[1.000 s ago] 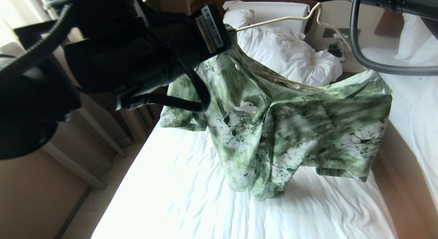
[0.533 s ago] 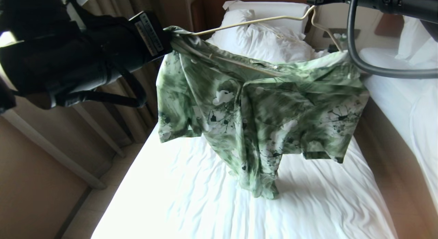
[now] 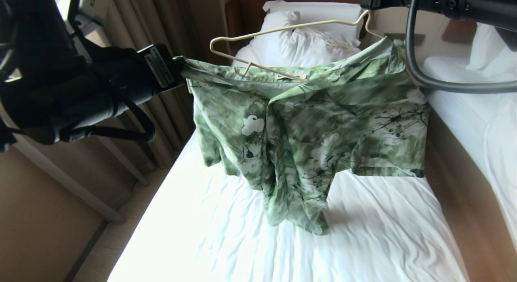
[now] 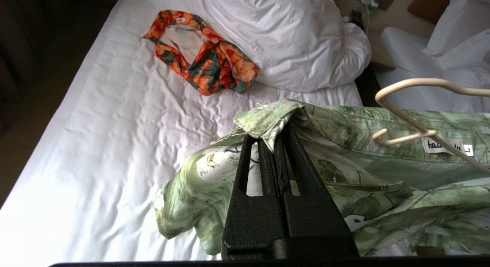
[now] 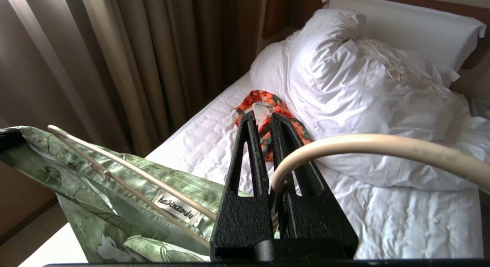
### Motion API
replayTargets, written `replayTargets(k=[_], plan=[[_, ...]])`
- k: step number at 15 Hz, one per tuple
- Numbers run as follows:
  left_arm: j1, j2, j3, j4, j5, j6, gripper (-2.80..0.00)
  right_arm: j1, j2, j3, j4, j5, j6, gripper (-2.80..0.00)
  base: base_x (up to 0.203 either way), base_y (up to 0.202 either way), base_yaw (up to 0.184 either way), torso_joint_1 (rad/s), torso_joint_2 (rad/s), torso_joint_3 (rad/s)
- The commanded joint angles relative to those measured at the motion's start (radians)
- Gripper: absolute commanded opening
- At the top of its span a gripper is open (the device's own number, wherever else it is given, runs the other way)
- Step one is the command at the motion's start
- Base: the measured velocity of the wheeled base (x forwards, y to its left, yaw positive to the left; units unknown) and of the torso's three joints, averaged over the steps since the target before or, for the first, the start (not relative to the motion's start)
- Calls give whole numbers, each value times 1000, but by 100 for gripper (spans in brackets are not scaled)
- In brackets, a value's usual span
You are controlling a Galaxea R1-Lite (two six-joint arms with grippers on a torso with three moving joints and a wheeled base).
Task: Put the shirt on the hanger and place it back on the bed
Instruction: Take the clothes hanger out of the clothes
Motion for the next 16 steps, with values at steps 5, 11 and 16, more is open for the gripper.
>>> replayTargets(k=[5,11,16], plan=[[-10,39,135,-25,1,-20,-280,13,122,-5,-93,-2,-1,-280,0,0,0,0,0,0],[56,46,288,-71,-72,-40,0,28,191,-1,-122,-4,4,-280,0,0,0,0,0,0],[124,-60,464,-100,-74,-42,-280,31,276,71,-246,-25,47,-280,0,0,0,0,0,0]])
